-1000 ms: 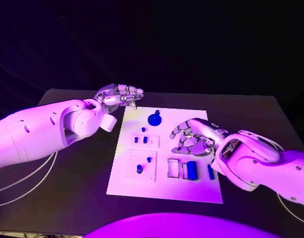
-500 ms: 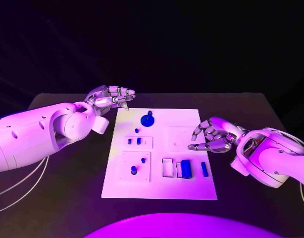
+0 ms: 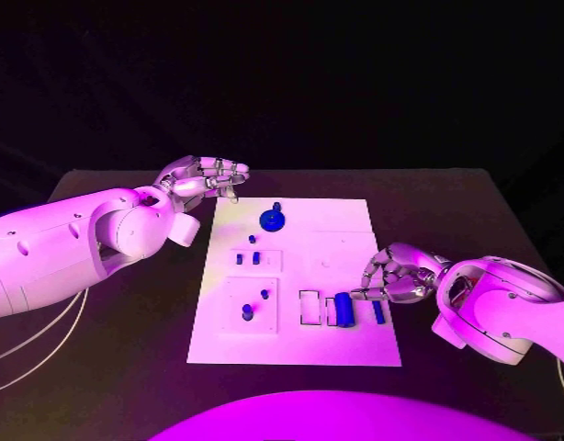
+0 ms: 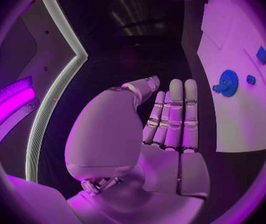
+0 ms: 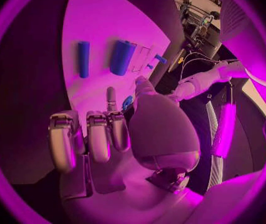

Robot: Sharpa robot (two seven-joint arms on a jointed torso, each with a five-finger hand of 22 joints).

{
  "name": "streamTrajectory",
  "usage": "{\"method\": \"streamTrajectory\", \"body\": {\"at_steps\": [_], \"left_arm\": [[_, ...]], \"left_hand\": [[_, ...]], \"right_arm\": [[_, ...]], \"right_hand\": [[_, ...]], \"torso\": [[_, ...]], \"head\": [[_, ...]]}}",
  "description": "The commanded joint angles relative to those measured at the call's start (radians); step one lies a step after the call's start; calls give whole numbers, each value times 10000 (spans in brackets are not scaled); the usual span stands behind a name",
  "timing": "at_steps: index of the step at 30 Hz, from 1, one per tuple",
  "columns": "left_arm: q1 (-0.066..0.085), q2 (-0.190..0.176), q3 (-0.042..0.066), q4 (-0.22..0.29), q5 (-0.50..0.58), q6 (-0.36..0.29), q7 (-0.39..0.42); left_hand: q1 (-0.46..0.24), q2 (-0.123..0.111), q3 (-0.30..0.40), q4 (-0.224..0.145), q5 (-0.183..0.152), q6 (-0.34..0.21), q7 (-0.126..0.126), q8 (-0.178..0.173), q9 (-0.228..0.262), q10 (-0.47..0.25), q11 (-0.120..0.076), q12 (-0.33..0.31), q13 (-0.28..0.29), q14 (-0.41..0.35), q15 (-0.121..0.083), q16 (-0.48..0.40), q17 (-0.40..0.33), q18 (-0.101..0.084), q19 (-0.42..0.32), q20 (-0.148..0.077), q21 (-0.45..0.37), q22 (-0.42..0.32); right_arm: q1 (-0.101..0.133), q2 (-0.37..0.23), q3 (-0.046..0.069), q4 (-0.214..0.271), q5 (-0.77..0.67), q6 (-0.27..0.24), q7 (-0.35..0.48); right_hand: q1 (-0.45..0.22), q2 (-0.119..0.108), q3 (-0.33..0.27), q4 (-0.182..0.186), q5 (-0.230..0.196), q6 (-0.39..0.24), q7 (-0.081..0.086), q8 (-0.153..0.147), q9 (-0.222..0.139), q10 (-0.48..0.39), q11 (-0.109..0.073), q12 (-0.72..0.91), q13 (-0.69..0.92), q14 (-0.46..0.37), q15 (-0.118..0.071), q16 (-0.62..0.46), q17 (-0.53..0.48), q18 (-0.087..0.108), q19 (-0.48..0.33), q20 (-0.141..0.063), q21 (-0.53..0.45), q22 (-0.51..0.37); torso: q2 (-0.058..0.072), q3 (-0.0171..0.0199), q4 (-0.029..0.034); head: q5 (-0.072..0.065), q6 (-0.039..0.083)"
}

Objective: Assemble the parts on the task board

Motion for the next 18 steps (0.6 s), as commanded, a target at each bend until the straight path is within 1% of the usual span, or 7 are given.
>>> {"method": "streamTrajectory", "body": {"at_steps": [1, 4, 8, 13, 15, 18], "left_arm": [[0, -4, 5, 35, 68, 176, 70], [0, -14, 5, 42, 68, 177, 67], [0, -17, 5, 46, 68, 180, 63], [1, -22, 5, 48, 68, 183, 55], [1, -26, 5, 48, 68, 182, 51], [1, -28, 5, 48, 68, 192, 46]], "left_hand": [[-100, -15, 3, -62, 55, -42, 263, -25, 9, -89, 4, 62, -10, -36, 54, -55, -15, 143, -55, 2, -11, -4], [-100, -15, 3, -62, 55, -42, 263, -25, 9, -89, 4, 62, -10, -36, 54, -55, -15, 143, -55, 2, -11, -4], [-111, -7, 2, -57, 56, -43, 264, -23, 10, -91, 5, 66, -10, -36, 56, -54, -15, 142, -57, 4, -14, -6], [-111, -7, 2, -57, 56, -43, 264, -23, 10, -91, 5, 66, -10, -36, 56, -54, -15, 142, -57, 4, -14, -6], [-130, 4, 1, -47, 59, -44, 266, -21, 11, -95, 7, 73, -9, -36, 59, -53, -16, 142, -58, 7, -19, -9], [-130, 4, 1, -47, 59, -44, 266, -21, 11, -95, 7, 73, -9, -36, 59, -53, -16, 142, -58, 7, -19, -9]], "right_arm": [[-106, 113, 1, -44, -3, 145, -511], [-228, 235, -2, -92, 38, 96, -612], [-361, 375, -5, -150, 81, 5, -685], [-488, 571, -7, -226, 107, -48, -781], [-534, 660, -8, -259, 113, -39, -821], [-590, 749, -10, -293, 117, -5, -874]], "right_hand": [[-191, -7, -128, -7, -157, -120, 16, -107, -3, 425, 24, -93, 1899, 1072, -30, 28, 2603, -137, 1046, 44, 35, 2634], [-304, 18, -201, -9, -222, -142, 32, -177, -21, -26, 36, -557, 1392, 1013, -18, -66, 2354, -125, 1033, 56, -20, 2618], [-370, 98, -248, -10, -223, -40, 12, -225, -26, -418, 19, -1036, 907, 936, -31, -194, 2049, -38, 929, 57, -433, 2500], [-400, 143, -279, -11, -216, 122, -36, -218, -15, -500, -23, -1201, 754, 897, -66, -269, 1896, 5, 876, 35, -640, 2440], [-417, 170, -285, -11, -219, 198, -61, -199, -5, -463, -43, -1185, 776, 911, -81, -249, 1949, -31, 920, 22, -470, 2489], [-449, 202, -305, -10, -241, 367, -119, -144, 23, -433, -94, -1201, 769, 911, -123, -258, 1940, -30, 919, -8, -476, 2487]], "torso": [[8, 6, 7], [10, -3, -10], [17, 4, -18], [10, 16, -14], [10, 15, -17], [7, 11, -13]], "head": [[2, -40], [21, -65], [26, -89], [26, -121], [27, -124], [10, -133]]}}
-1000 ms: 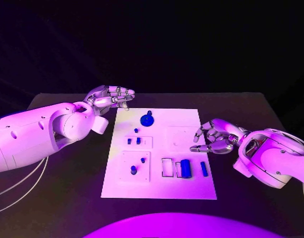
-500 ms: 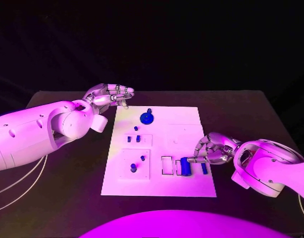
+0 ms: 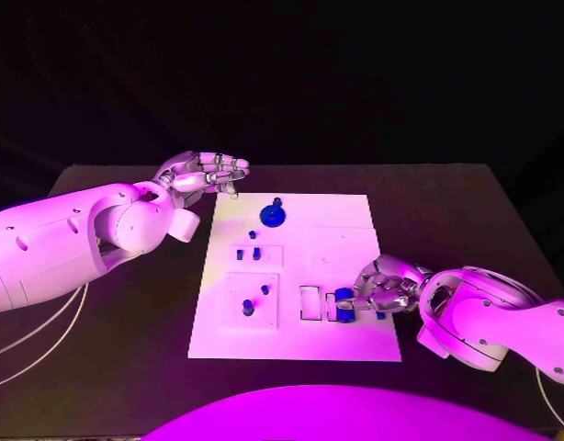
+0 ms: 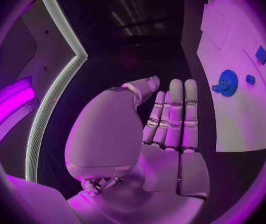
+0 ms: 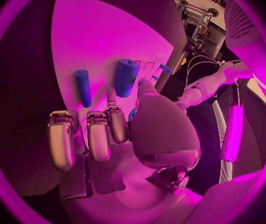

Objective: Assemble the parts on the task board

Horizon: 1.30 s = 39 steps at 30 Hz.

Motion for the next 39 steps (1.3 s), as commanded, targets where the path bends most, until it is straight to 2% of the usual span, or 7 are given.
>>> {"method": "streamTrajectory", "body": {"at_steps": [1, 10, 16, 22, 25, 31, 39], "left_arm": [[2, 7, 6, 28, 65, 181, 51], [2, -1, 5, 31, 65, 255, 43], [2, -9, 5, 37, 65, 257, 37], [2, -19, 5, 36, 65, 253, 33], [2, -17, 5, 33, 65, 255, 27], [2, -15, 5, 26, 65, 254, 13], [2, 13, 5, 4, 43, 248, 11]], "left_hand": [[-131, 4, 1, -47, 59, -44, 266, -21, 11, -95, 7, 34, -9, -36, 59, -53, -16, 142, -58, 7, -19, -9], [-139, 13, 3, -44, 61, -44, 264, -19, 12, -98, 8, 39, -9, -36, 60, -53, -17, 142, -60, 9, -23, -11], [-139, 17, 7, -47, 65, -43, 262, -17, 13, -102, 7, 42, -9, -38, 60, -53, -18, 144, -61, 9, -25, -13], [-139, 17, 7, -47, 65, -43, 262, -17, 13, -102, 7, 42, -9, -38, 60, -53, -18, 144, -61, 9, -25, -13], [-139, 17, 7, -47, 65, -43, 262, -17, 13, -102, 7, 42, -9, -38, 60, -53, -18, 144, -61, 9, -25, -13], [-118, 16, 23, -86, 74, -51, 260, -13, 15, -120, 3, 56, -9, -50, 53, -58, -22, 149, -63, 6, -29, -15], [-118, 16, 23, -86, 74, -51, 260, -13, 15, -120, 3, 56, -9, -50, 53, -58, -22, 149, -63, 6, -29, -15]], "right_arm": [[-60, 71, -5, -32, 17, 62, -222], [-174, 233, -15, -148, -263, 170, -399], [-225, 353, -24, -215, -447, 225, -466], [-253, 311, -28, -178, -481, -162, -438], [-258, 222, -28, -89, -279, -531, -375], [-214, 3, -26, 170, 121, -1232, -168], [90, -158, -17, 544, 671, -1640, 72]], "right_hand": [[-49, 36, -85, -6, -75, 156, -11, 49, 30, 11, -73, -28, 773, 873, -99, -30, 1932, -31, 920, -20, 6, 2489], [280, -9, -79, -43, -176, 309, -88, 91, 63, 32, -149, -80, 737, 871, -173, -50, 1908, -33, 922, -89, 9, 2490], [1289, 63, 117, -167, -2, 373, -130, 38, 50, 55, -198, -124, 721, 872, -223, -64, 1900, -33, 923, -148, 6, 2491], [2276, 178, 890, -72, 127, 569, -192, -156, -98, 62, -262, -181, 707, 864, -279, -96, 1861, -27, 917, -201, -31, 2483], [2331, 62, 1223, -44, 831, 700, -230, -240, -170, 116, -298, -141, 765, 876, -313, -77, 1908, -35, 927, -234, 5, 2494], [2013, -170, 2102, -40, 1585, 921, -279, -384, -274, 210, -348, -78, 863, 890, -352, -59, 1960, -51, 948, -277, 84, 2518], [1803, -324, 2512, -46, 1669, 987, -294, -410, -282, 230, -360, -81, 875, 889, -366, -65, 1955, -50, 947, -288, 78, 2516]], "torso": [[-3, 1, 3], [-7, -11, 3], [-10, -14, 11], [-20, -20, 3], [-19, -15, 11], [-19, -19, -4], [-20, -19, -3]], "head": [[-31, -14], [-35, -31], [-56, -50], [-62, -42], [-62, -34], [-58, -19], [-100, 19]]}}
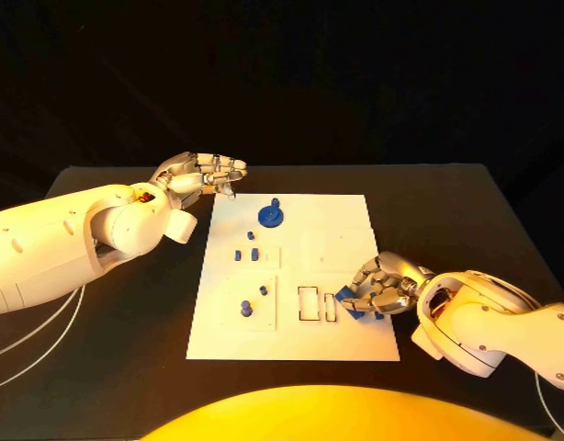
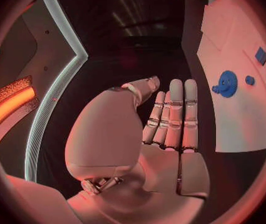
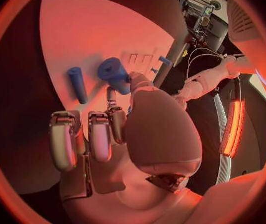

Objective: Assemble the parts on the task board

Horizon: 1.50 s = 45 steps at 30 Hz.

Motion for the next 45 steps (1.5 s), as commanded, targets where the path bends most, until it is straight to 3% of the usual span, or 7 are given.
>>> {"method": "streamTrajectory", "body": {"at_steps": [1, 13, 24, 32, 45], "left_arm": [[3, 35, 7, 11, 38, 150, 41], [3, 70, 7, 6, 38, 157, 44], [4, 65, 7, 28, 38, 150, 38], [4, 51, 7, 46, 38, 153, 37], [4, 19, 7, 58, 40, 162, 28]], "left_hand": [[-78, -23, -9, -54, 34, -51, 260, -13, 15, -49, 4, 56, -9, -50, 53, -58, -14, 149, -63, 6, -29, -15], [-73, -25, -4, -71, 35, -55, 262, -12, 16, -56, 5, 64, -9, -54, 52, -60, -16, 149, -63, 5, -27, -14], [-73, -25, -4, -71, 35, -55, 262, -12, 16, -56, 5, 64, -9, -54, 52, -60, -16, 149, -63, 5, -27, -14], [-73, -25, -4, -71, 35, -55, 262, -12, 16, -56, 5, 64, -9, -54, 52, -60, -16, 149, -63, 5, -27, -14], [-97, -17, -2, -75, 37, -64, 267, -10, 18, -72, 9, 78, -9, -58, 58, -62, -19, 146, -66, 9, -30, -15]], "right_arm": [[139, -25, 12, 183, 662, -453, 307], [340, 370, 17, 371, 1522, -348, 399], [296, 1157, 14, -204, 1690, 313, 154], [226, 1469, 12, -504, 1570, 324, -220], [210, 1700, 12, -835, 1116, 477, -513]], "right_hand": [[-346, -132, 850, -481, 30, 278, -204, 42, 97, 75, 12, 14, 886, 889, -82, -10, 1955, -47, 941, -74, 5, 2505], [-486, -242, 1196, -481, -20, 318, -211, 42, 112, 98, 6, 19, 905, 897, -87, 4, 1987, -54, 950, -80, 43, 2516], [-921, -384, 1629, -480, -360, 352, -203, 34, 141, 255, 14, 202, 1100, 931, -81, 76, 2133, -88, 988, -78, 210, 2561], [-1408, -518, 1841, -467, -909, 409, -195, 27, 168, 315, 23, 248, 1169, 943, -73, 102, 2186, -105, 1007, -73, 296, 2584], [-2041, -488, 2003, -465, -1130, 691, -316, 240, 303, 451, -71, 382, 1327, 943, -143, 103, 2190, -115, 1019, -118, 349, 2598]], "torso": [[-2, -2, 0], [-2, 0, 14], [-9, 4, 2], [-27, 18, -14], [-35, 20, -18]], "head": [[-29, 13], [-25, 12], [18, -42], [47, -64], [76, -96]]}}
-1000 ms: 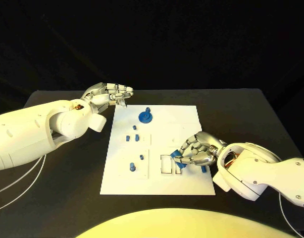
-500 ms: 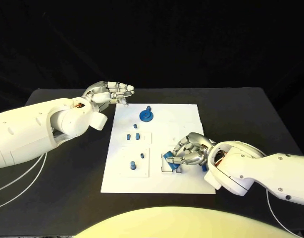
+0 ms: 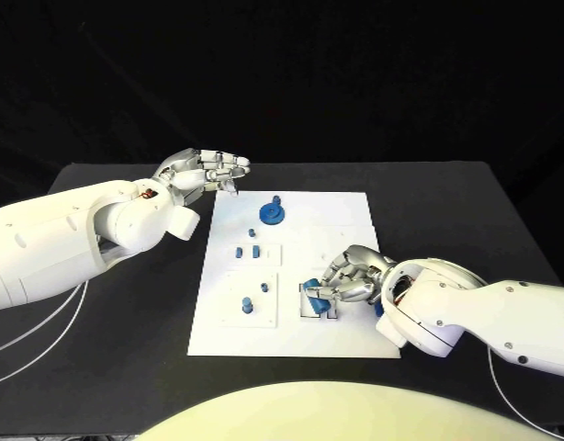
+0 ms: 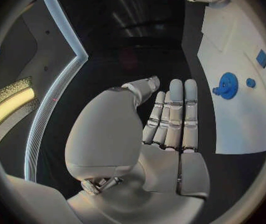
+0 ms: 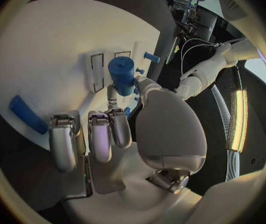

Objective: Assemble the parts on the task board

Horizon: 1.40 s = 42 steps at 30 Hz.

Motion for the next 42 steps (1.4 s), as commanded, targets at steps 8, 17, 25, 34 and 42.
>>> {"method": "streamTrajectory", "body": {"at_steps": [8, 17, 25, 34, 42], "left_arm": [[4, -16, 7, 33, 42, 147, 46], [4, -22, 7, 31, 43, 155, 32], [4, -32, 7, 29, 43, 151, 22], [4, -40, 7, 25, 43, 147, 23], [4, -46, 6, 25, 44, 128, 50]], "left_hand": [[-108, -13, 1, -74, 38, -65, 269, -9, 9, -76, 11, 34, -9, -22, 25, -62, -14, 146, -67, 11, -32, -16], [-108, -13, 1, -74, 38, -65, 269, -9, 9, -76, 11, 34, -9, -22, 25, -62, -14, 146, -67, 11, -32, -16], [-127, -4, 3, -69, 39, -68, 270, -7, 11, -83, 13, 42, -9, -23, 28, -61, -15, 146, -69, 13, -36, -19], [-133, -4, 4, -73, 40, -72, 270, -6, 11, -94, 14, 44, -10, -25, 29, -61, -16, 146, -70, 14, -39, -20], [-133, -4, 4, -73, 40, -72, 270, -6, 11, -94, 14, 44, -10, -25, 29, -61, -16, 146, -70, 14, -39, -20]], "right_arm": [[-28, 129, -17, -113, -525, 485, -306], [-35, 181, -17, -98, -591, 502, -219], [-38, 140, -17, -40, -705, 502, -157], [-43, -212, -15, 247, -993, 367, 159], [87, -988, -2, 615, -1051, -60, 595]], "right_hand": [[-623, -35, 28, 10, -329, 477, -417, 131, 80, 189, -71, 35, 1361, 949, -103, 37, 2215, -123, 1029, -81, 68, 2613], [-1269, -41, -828, 10, -905, 404, -440, 297, 226, 199, -88, -16, 1388, 945, -119, 22, 2197, -113, 1018, -99, 18, 2600], [-1291, -59, -950, 6, -765, 383, -439, 317, 246, 192, -88, -36, 1382, 943, -119, 15, 2186, -111, 1015, -102, 6, 2596], [-881, -39, -1000, -67, -751, 328, -441, 339, 276, 193, -90, -48, 1393, 942, -121, 12, 2183, -106, 1009, -105, -21, 2589], [-44, -68, -1006, -101, -813, -64, -288, 82, 181, 175, 24, -86, 1401, 948, -40, 24, 2211, -107, 1010, -56, -17, 2590]], "torso": [[-15, 4, -17], [-20, 8, -10], [-28, 12, -15], [-32, 24, -20], [-43, 14, -44]], "head": [[17, -36], [23, -57], [33, -71], [38, -58], [-19, -10]]}}
